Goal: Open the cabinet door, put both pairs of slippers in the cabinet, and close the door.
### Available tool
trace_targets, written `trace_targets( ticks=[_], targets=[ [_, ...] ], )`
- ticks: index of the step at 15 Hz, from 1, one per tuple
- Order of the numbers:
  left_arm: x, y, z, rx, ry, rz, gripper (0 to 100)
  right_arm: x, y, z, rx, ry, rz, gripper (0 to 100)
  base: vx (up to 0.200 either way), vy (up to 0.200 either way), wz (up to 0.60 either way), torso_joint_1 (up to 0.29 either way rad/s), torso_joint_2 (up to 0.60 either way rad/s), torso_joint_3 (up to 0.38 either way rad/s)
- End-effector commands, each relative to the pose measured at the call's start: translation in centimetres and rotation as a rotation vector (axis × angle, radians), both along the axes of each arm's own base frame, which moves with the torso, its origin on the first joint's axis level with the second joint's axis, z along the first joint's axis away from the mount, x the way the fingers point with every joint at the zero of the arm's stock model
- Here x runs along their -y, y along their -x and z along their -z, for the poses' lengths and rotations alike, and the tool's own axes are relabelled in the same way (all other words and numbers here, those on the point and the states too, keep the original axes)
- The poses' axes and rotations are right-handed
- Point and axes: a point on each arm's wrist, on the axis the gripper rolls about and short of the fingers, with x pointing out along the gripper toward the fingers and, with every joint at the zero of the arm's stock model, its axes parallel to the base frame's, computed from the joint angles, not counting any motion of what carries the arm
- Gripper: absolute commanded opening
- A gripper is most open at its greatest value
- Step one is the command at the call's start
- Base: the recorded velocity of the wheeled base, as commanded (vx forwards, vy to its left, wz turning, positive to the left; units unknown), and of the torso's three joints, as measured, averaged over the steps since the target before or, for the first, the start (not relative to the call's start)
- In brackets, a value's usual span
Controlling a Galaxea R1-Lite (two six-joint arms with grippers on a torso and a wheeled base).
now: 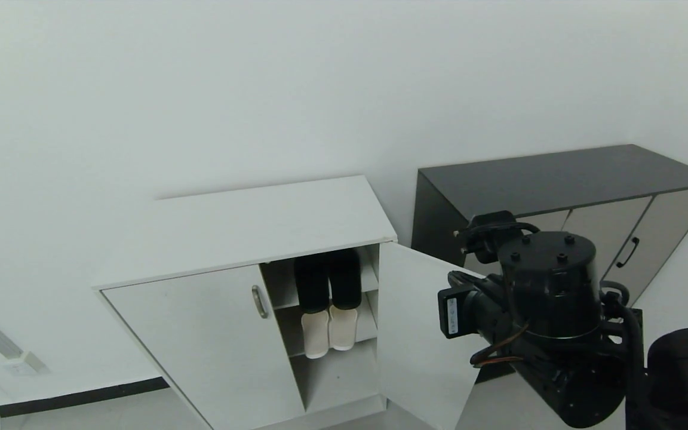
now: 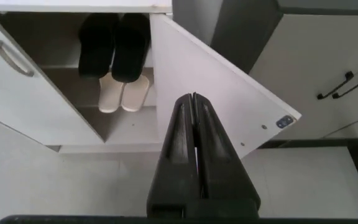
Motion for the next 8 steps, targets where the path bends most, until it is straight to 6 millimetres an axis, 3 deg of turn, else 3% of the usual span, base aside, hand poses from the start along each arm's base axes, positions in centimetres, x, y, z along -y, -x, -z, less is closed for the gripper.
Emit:
trace_targets(
  ticks=[1,3,5,8],
  targets=[
    [0.0,0.0,0.0,-0.001,0.0,-0.001,0,0.0,-0.1,0.2,-0.005,0.005,0.003,0,-0.2,0.0,0.0,0.012,0.01,-0.012],
    [0.0,0.0,0.0,-0.001,0.0,-0.001,0,0.3,-0.5,0.2,-0.004,0.007,0.02,0,-0.2,0.0,0.0,0.0,0.01,-0.002],
    [0.0,0.0,0.0,-0.001,0.0,-0.001,0,1.0,-1.7,0.0,0.004,0.017,0.06,0,0.0,0.0,0.0,0.0,0.0,0.0],
    [0.0,0.0,0.0,-0.001,0.0,-0.001,0,3.5,-6.1,-0.7,-0.008,-0.031,0.07,0,0.0,0.0,0.0,0.0,0.0,0.0]
  ],
)
